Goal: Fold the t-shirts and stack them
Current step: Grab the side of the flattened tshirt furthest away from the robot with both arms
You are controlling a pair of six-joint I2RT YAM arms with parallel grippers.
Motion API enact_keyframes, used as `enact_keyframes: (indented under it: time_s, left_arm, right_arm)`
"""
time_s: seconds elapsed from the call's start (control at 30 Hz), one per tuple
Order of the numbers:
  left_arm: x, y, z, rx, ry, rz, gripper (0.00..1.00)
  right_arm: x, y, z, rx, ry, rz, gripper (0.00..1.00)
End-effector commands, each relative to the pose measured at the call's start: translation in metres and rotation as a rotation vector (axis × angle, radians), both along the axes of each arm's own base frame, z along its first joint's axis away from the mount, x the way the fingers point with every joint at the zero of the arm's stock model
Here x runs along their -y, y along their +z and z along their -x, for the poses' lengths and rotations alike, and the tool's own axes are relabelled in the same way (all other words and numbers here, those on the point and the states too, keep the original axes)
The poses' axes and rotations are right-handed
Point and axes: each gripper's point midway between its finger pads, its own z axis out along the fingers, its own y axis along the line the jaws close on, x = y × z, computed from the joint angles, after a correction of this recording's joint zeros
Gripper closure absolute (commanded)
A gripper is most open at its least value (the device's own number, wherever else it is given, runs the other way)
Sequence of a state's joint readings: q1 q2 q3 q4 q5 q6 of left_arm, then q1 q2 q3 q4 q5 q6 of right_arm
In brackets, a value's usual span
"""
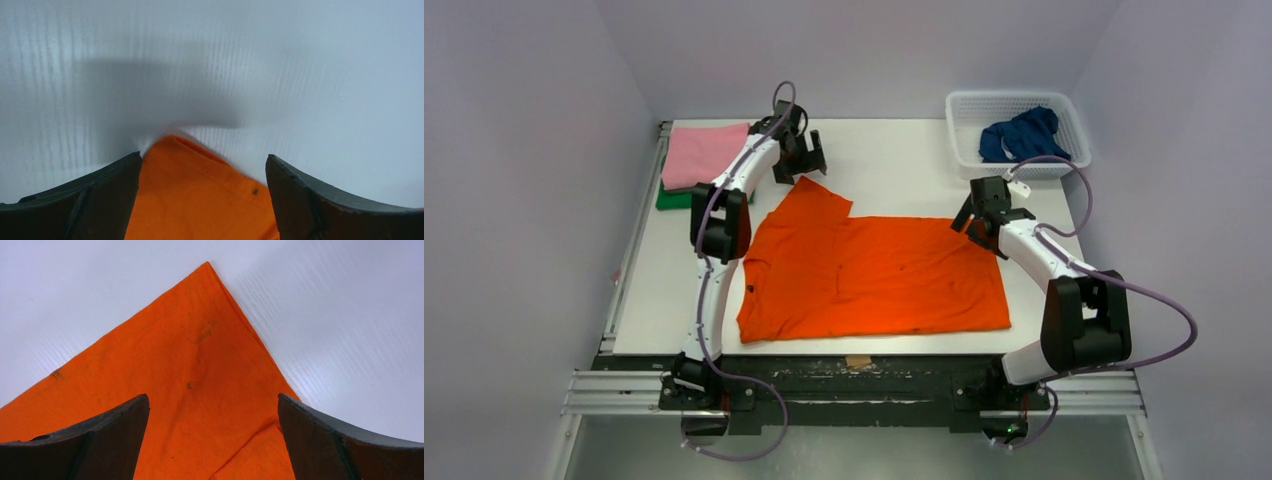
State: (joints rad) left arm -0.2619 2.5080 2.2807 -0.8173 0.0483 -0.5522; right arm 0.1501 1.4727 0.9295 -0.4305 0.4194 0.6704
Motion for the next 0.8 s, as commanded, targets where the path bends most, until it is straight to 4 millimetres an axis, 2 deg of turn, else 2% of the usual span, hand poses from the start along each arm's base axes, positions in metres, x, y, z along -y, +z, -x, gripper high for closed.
enact_keyframes:
  time_s: [0.0,0.1,0.23,0.47,0.53,0.63,0.7,0.77]
  left_arm:
    - [0.024,0.02,-0.011,0.067,-0.077,0.129,0.1]
    - [0.034,0.009,0.0,0.012,-0.122,0.167,0.14]
    - [0.034,-0.001,0.017,-0.055,-0.139,0.15,0.22]
    - [0.029,-0.003,0.019,-0.07,-0.098,0.075,0.38]
    - [0.029,-0.005,0.023,-0.087,-0.083,0.05,0.39]
    - [0.012,-0.002,0.031,-0.111,-0.016,-0.061,0.41]
    - [-0.007,0.005,0.026,-0.077,0.028,-0.14,0.41]
    - [-0.013,0.014,0.019,-0.043,0.024,-0.123,0.4]
  right_arm:
    - [-0.004,0.019,-0.016,0.068,0.017,-0.013,0.04]
    - [-0.005,0.018,-0.015,0.066,0.021,-0.019,0.05]
    - [-0.005,0.019,-0.013,0.066,0.024,-0.021,0.05]
    - [-0.008,0.018,-0.011,0.07,0.032,-0.036,0.06]
    - [-0.008,0.019,-0.01,0.072,0.033,-0.035,0.06]
    - [-0.007,0.022,-0.009,0.073,0.036,-0.03,0.06]
    - [-0.004,0.024,-0.007,0.078,0.029,-0.02,0.06]
    - [-0.004,0.024,-0.007,0.087,0.029,-0.021,0.06]
